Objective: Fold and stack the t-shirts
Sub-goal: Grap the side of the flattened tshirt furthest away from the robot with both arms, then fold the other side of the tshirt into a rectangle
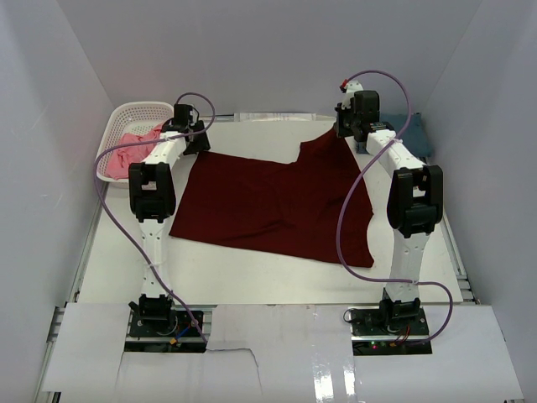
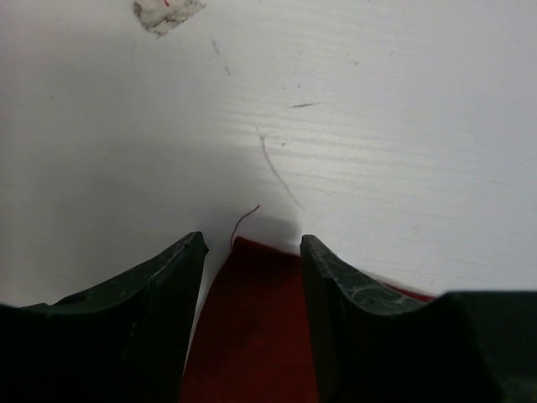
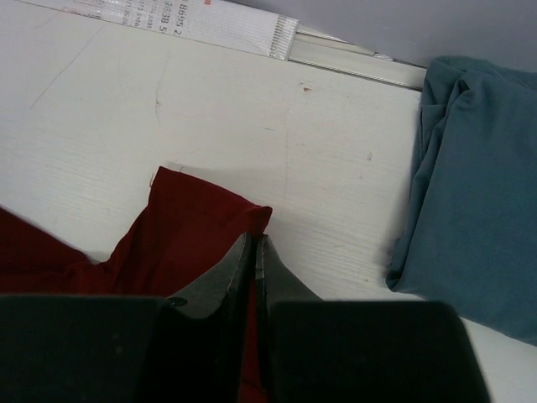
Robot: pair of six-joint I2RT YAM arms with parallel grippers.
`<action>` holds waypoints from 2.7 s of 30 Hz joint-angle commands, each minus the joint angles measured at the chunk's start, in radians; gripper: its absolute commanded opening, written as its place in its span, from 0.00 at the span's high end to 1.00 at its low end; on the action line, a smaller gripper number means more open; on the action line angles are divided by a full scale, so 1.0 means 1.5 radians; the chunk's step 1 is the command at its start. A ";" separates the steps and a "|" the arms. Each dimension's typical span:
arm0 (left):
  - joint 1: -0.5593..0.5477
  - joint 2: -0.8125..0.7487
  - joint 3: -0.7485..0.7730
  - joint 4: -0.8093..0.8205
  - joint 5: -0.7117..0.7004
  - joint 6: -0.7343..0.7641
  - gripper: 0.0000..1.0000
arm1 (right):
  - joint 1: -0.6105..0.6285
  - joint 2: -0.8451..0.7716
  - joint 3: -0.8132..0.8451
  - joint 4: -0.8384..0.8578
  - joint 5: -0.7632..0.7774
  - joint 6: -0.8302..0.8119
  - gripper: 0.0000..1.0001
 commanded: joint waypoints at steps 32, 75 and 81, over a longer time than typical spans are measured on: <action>0.005 -0.145 -0.014 -0.018 -0.009 -0.012 1.00 | -0.005 -0.107 -0.039 0.047 -0.016 0.014 0.92; 0.030 -0.317 -0.262 0.119 0.030 -0.084 1.00 | -0.036 -0.463 -0.409 0.101 -0.102 0.050 0.92; 0.030 -0.346 -0.296 0.133 0.036 -0.083 1.00 | -0.036 -0.489 -0.419 0.089 -0.111 0.055 0.92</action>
